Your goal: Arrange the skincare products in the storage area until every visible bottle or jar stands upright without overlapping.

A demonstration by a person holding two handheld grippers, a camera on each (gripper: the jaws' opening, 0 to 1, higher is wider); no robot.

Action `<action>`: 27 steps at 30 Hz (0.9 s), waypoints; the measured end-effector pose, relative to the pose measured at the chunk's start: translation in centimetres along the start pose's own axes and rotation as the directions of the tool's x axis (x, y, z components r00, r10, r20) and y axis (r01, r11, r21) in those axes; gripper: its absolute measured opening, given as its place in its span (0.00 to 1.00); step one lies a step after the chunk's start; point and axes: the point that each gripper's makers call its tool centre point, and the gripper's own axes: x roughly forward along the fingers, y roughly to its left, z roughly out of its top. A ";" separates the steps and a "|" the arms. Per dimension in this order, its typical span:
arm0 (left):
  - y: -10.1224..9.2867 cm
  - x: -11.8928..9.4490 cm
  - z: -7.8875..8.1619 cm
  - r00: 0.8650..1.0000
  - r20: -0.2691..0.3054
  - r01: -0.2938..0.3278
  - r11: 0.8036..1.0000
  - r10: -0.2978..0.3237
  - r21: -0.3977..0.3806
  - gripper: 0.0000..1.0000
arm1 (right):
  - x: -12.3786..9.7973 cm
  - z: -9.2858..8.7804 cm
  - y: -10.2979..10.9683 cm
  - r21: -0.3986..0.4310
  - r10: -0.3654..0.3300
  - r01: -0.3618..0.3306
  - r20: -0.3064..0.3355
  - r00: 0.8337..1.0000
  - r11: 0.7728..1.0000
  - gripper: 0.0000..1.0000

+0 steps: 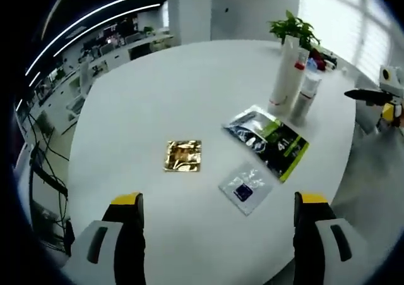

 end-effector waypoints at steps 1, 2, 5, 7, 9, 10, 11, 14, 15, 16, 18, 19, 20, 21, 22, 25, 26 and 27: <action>0.2 0.4 0.0 1.000 -0.012 0.002 1.000 -0.002 0.006 0.97 | 0.1 0.0 -0.1 0.001 -0.001 0.001 -0.001 1.000 1.000 0.93; 0.3 0.7 0.1 1.000 -0.019 0.002 1.000 -0.001 0.011 0.97 | 0.1 0.0 -0.2 0.004 -0.003 0.003 -0.002 1.000 1.000 0.93; 0.7 1.6 0.3 0.999 -0.034 0.008 1.000 -0.007 0.030 0.97 | 0.3 -0.1 -0.6 0.013 -0.010 0.010 -0.004 1.000 1.000 0.93; 0.9 2.2 0.5 0.999 -0.046 0.012 0.999 -0.010 0.041 0.97 | 0.3 -0.2 -0.8 0.017 -0.015 0.015 -0.006 1.000 1.000 0.93; 1.1 2.7 0.6 0.998 -0.055 0.011 0.999 -0.008 0.047 0.97 | 0.4 -0.2 -1.0 0.022 -0.020 0.020 -0.007 1.000 1.000 0.93; 1.3 3.1 0.7 0.998 -0.059 0.012 0.999 -0.009 0.049 0.96 | 0.4 -0.2 -1.1 0.025 -0.023 0.023 -0.006 1.000 0.999 0.93; 1.4 3.3 0.7 0.998 -0.063 0.012 0.999 -0.009 0.049 0.96 | 0.4 -0.2 -1.2 0.030 -0.026 0.026 -0.006 1.000 0.999 0.93; 2.0 4.2 0.9 0.997 -0.077 0.008 0.998 -0.003 0.056 0.94 | 0.5 -0.3 -1.5 0.035 -0.032 0.032 -0.008 0.999 0.999 0.93; 2.1 4.4 1.0 0.997 -0.082 0.008 0.998 -0.003 0.059 0.94 | 0.5 -0.4 -1.6 0.038 -0.034 0.034 -0.009 0.999 0.999 0.93; 2.3 4.6 1.1 0.996 -0.085 0.007 0.998 -0.002 0.060 0.93 | 0.5 -0.4 -1.7 0.040 -0.035 0.036 -0.009 0.999 0.999 0.93; 2.5 4.9 1.4 0.996 -0.086 0.007 0.998 -0.002 0.061 0.91 | 0.6 -0.4 -1.8 0.043 -0.037 0.038 -0.009 0.999 0.998 0.93; 2.6 5.1 1.6 0.996 -0.086 0.009 0.998 -0.004 0.060 0.90 | 0.6 -0.4 -1.8 0.046 -0.038 0.038 -0.011 0.999 0.998 0.93; 2.7 5.2 1.7 0.996 -0.087 0.010 0.998 -0.005 0.057 0.88 | 0.7 -0.5 -1.8 0.047 -0.038 0.039 -0.012 0.999 0.998 0.93; 2.8 5.4 1.9 0.996 -0.091 0.011 0.999 -0.007 0.051 0.86 | 0.8 -0.5 -1.9 0.047 -0.038 0.039 -0.014 0.999 0.998 0.93; 2.8 5.6 1.9 0.995 -0.095 0.011 0.999 -0.007 0.040 0.85 | 0.8 -0.5 -1.9 0.048 -0.038 0.039 -0.015 0.999 0.998 0.93; 3.1 6.2 2.2 0.995 -0.099 0.008 0.999 -0.005 0.033 0.81 | 1.0 -0.5 -1.9 0.050 -0.035 0.036 -0.020 0.999 0.998 0.93; 3.2 6.4 2.2 0.994 -0.105 0.007 0.999 -0.003 0.035 0.79 | 1.0 -0.5 -1.9 0.050 -0.035 0.036 -0.022 0.999 0.998 0.93; 3.2 6.6 2.2 0.994 -0.110 0.004 0.999 0.000 0.037 0.78 | 1.1 -0.5 -1.9 0.050 -0.034 0.035 -0.023 0.999 0.998 0.93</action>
